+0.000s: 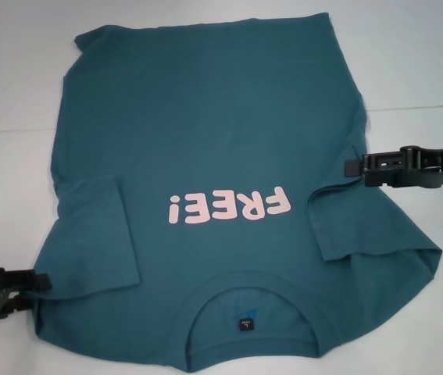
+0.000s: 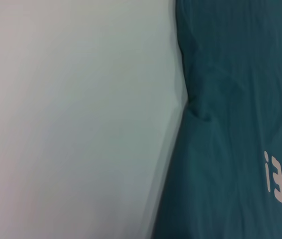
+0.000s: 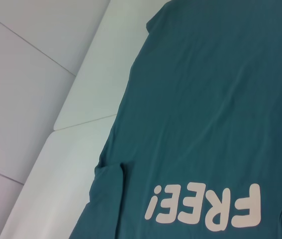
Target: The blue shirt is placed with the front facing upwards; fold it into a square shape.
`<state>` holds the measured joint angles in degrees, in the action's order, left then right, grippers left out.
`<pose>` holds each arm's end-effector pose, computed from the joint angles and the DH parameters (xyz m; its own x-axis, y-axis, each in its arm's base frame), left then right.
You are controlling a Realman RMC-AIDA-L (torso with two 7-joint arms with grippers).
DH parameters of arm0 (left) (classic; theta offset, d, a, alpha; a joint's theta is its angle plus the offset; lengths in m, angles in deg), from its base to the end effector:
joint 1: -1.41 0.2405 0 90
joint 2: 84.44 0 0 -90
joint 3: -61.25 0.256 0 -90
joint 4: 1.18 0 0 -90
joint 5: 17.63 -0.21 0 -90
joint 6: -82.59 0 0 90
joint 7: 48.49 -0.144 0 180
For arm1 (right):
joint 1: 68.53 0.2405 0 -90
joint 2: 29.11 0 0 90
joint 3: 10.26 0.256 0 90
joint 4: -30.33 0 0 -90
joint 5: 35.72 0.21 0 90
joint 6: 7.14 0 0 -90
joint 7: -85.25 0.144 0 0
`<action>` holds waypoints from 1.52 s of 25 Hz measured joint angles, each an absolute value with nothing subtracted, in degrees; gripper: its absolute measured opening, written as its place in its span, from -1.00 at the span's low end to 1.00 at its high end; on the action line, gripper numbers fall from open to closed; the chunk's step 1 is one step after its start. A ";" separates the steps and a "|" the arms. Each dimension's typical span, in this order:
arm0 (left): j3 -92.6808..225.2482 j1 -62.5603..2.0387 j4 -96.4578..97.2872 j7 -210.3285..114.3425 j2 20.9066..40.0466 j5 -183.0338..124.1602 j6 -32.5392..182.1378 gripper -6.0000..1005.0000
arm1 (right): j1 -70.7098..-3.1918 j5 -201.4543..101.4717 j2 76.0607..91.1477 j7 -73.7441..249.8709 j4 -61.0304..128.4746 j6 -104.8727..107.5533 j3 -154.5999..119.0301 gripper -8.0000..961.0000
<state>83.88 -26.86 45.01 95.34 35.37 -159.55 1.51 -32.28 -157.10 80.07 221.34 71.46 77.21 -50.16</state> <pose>-0.3472 0.3180 0.0360 -0.1310 0.8677 0.4795 0.9903 0.1375 0.0216 0.2686 0.3859 0.0768 0.2577 -0.8489 -0.4614 -0.9535 -0.3007 0.0208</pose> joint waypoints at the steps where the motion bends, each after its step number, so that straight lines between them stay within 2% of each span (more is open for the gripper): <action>1: 83.90 -26.93 44.81 95.54 35.31 -159.61 1.55 0.08 | -32.30 -157.10 80.04 221.34 71.46 77.24 -50.07 0.53; 38: 83.14 -26.53 44.81 98.61 35.00 -159.97 1.81 0.08 | -32.56 -157.10 79.96 221.24 71.46 77.47 -48.93 0.54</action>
